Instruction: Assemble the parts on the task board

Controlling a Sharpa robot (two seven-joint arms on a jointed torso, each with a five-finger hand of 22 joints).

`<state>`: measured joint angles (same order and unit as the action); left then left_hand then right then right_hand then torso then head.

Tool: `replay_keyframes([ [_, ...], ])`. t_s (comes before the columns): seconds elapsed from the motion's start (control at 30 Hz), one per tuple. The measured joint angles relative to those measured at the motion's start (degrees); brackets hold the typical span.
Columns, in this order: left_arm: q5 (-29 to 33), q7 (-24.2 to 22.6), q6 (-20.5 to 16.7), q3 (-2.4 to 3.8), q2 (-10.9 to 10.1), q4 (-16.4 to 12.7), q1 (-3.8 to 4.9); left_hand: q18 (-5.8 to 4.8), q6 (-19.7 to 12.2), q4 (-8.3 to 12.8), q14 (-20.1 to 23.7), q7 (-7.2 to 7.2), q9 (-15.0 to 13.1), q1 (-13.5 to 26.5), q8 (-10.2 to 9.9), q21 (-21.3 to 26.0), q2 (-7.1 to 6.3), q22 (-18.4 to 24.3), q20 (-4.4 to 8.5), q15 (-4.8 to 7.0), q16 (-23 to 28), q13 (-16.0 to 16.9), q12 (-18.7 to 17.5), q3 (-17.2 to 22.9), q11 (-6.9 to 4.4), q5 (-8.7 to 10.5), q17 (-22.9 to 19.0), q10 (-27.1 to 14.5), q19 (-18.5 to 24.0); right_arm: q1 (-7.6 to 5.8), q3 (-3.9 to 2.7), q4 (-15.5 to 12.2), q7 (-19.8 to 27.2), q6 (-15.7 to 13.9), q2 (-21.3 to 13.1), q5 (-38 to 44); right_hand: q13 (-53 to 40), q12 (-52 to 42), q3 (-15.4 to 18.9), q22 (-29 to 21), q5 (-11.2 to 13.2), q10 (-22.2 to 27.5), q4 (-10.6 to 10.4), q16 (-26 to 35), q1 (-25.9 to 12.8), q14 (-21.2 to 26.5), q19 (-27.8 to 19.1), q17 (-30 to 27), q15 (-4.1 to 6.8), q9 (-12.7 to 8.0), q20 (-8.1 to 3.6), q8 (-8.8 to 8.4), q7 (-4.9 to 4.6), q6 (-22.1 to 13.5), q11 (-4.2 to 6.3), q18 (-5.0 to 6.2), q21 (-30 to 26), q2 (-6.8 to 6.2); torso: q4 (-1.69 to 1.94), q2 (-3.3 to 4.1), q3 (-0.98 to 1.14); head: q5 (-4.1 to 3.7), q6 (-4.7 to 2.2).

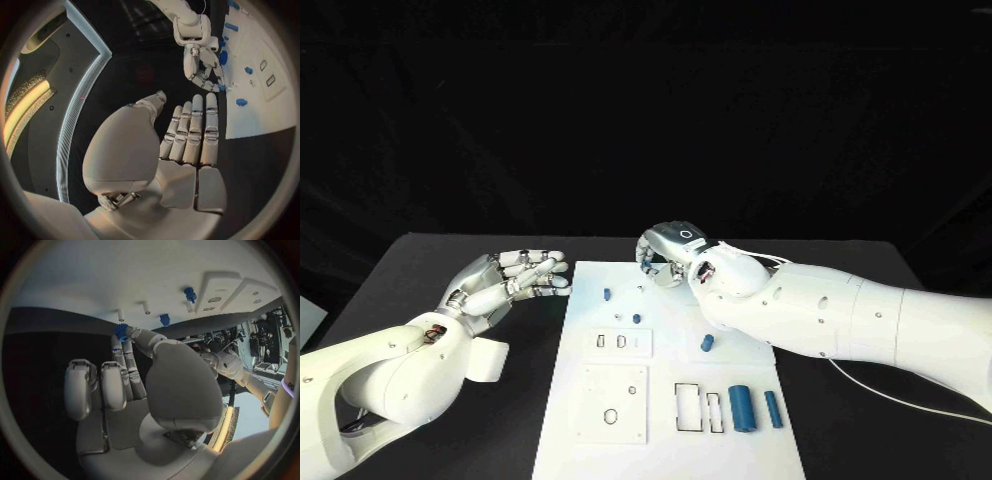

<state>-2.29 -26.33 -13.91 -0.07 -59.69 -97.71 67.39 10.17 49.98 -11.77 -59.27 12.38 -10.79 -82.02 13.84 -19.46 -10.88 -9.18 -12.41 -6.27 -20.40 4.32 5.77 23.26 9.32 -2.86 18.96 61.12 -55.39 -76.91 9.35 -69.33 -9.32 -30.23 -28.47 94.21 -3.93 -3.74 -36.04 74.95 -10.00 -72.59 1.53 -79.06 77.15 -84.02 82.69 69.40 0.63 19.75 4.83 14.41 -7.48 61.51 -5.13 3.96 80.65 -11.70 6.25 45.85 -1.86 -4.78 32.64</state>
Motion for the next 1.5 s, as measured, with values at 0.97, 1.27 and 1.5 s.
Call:
replay_keyframes([
  [0.97, 0.0, 0.1, 0.0, 0.06, 0.1, 0.1, 0.01, 0.0, 0.0, 0.0, 0.0, 0.0, 0.0, 0.0, 0.0, 0.0, 0.0, 0.0, 0.0, 0.0, 0.0, 0.0, 0.0, 0.0, 0.0, 0.0, 0.0, 0.0, 0.0, 0.04, -0.11, 1.1, 0.1, 2.3, 0.5, -0.3, 0.0, 0.3, 0.1, 0.0, 0.2, 0.0, 0.1, -0.2, 0.0, 0.0, 0.0, -0.1, 0.0, 0.3, 0.0, 0.0, -0.21, -0.2, 0.0, 0.0, 0.0, 0.0, 0.04, 0.21, -0.03, 0.08, 0.6],
  [1.27, 0.0, 0.1, 0.0, 0.08, 0.2, 0.1, 0.02, 0.0, 0.0, 0.2, 0.2, 0.0, -0.1, 0.0, 0.0, -0.2, 0.0, -0.1, 0.0, -0.21, -0.3, 0.0, 0.0, 0.2, 0.0, 0.0, 0.3, 0.0, 0.0, 0.01, -0.16, 1.5, 0.3, 2.3, 0.9, -0.4, 0.0, 0.3, 0.1, -0.1, 0.1, 0.0, 0.1, -0.2, 0.0, 0.0, 0.0, -0.2, 0.0, 0.4, 0.0, 0.0, -0.58, -0.6, 0.01, 0.0, 0.0, 0.0, 0.1, 0.29, -0.1, 0.19, 0.59],
  [1.5, 0.0, 0.1, 0.0, 0.1, 0.2, 0.2, 0.03, 0.0, 0.0, 0.2, 0.2, 0.0, -0.1, 0.0, 0.0, -0.2, 0.0, -0.1, 0.0, -0.21, -0.3, 0.0, 0.0, 0.2, 0.0, 0.0, 0.3, 0.0, 0.0, 0.0, -0.18, 1.7, 0.4, 2.3, 1.1, -0.6, 0.0, 0.3, 0.1, -0.2, 0.1, 0.2, 0.0, -0.2, 0.0, 0.0, 0.0, -0.3, -0.01, 0.6, 0.0, -0.45, -0.59, -1.0, 0.18, 0.0, 0.0, 0.0, 0.07, 0.31, -0.12, 0.2, 0.78],
])
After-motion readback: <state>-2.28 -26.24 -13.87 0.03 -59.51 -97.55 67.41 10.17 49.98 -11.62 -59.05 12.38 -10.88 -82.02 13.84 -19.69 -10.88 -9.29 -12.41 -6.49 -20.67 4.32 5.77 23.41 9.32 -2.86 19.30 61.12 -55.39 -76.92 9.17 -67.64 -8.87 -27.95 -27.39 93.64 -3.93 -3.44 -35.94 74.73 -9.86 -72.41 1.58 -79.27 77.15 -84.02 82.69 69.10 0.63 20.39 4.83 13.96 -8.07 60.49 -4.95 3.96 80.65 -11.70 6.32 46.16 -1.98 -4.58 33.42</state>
